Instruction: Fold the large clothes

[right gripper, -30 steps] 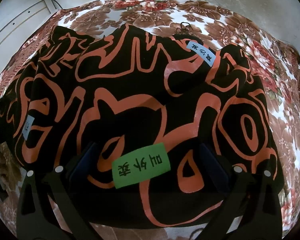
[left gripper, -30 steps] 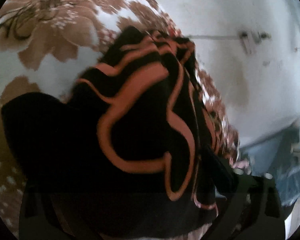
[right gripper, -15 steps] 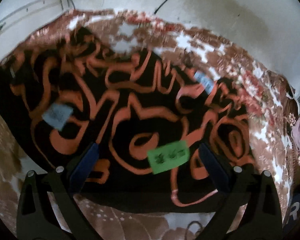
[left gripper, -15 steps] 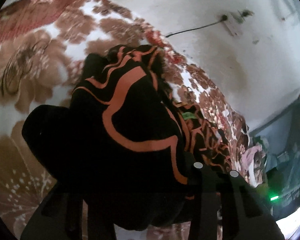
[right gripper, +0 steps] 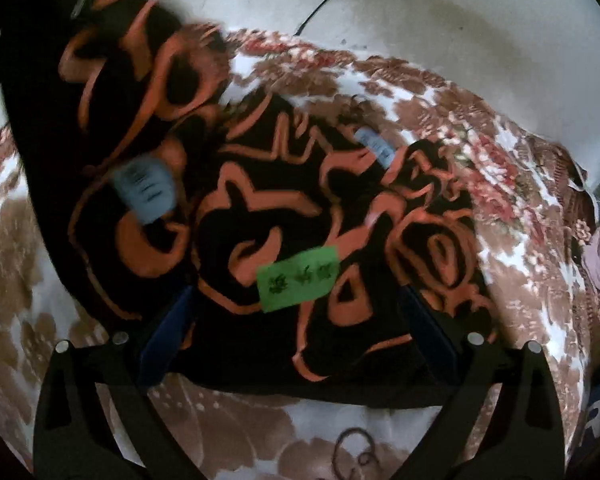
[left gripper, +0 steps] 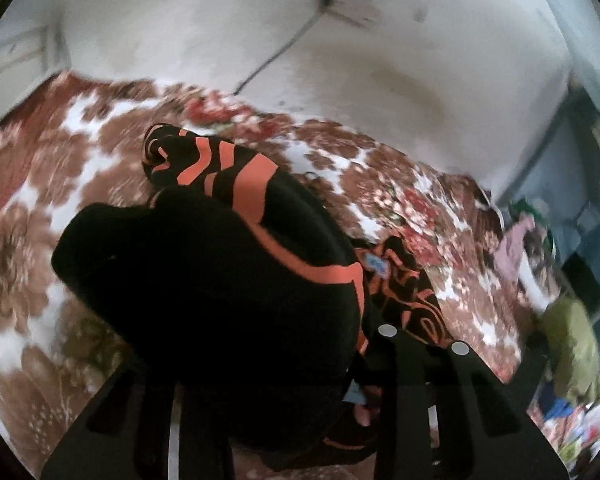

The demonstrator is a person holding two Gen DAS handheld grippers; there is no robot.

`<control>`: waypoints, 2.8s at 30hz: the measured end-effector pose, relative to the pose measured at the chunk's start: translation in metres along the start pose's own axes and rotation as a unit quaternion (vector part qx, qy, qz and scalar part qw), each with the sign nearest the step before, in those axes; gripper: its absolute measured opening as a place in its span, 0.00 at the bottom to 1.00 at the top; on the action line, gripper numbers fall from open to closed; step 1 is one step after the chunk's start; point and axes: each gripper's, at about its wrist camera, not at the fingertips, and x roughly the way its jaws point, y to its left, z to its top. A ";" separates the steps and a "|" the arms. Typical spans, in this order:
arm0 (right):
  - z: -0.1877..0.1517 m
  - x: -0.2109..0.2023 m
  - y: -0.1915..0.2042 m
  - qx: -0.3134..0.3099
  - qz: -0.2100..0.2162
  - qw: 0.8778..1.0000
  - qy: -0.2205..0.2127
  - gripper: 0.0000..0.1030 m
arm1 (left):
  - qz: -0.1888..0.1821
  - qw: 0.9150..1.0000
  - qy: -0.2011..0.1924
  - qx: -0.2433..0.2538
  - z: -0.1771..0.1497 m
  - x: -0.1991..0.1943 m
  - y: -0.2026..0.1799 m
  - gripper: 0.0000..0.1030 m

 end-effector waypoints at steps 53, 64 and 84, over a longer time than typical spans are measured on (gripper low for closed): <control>-0.057 -0.092 -0.254 0.189 -0.122 0.974 -0.020 0.95 | -0.090 0.903 0.223 0.355 -0.145 0.151 -0.256 0.77; 0.032 -0.117 -0.250 0.149 -0.096 0.982 -0.061 0.95 | -0.036 0.921 0.094 0.377 -0.078 0.040 -0.221 0.95; 0.006 0.010 -0.159 0.052 0.012 0.996 0.069 0.95 | 0.028 0.975 0.133 0.177 0.003 0.090 -0.062 0.95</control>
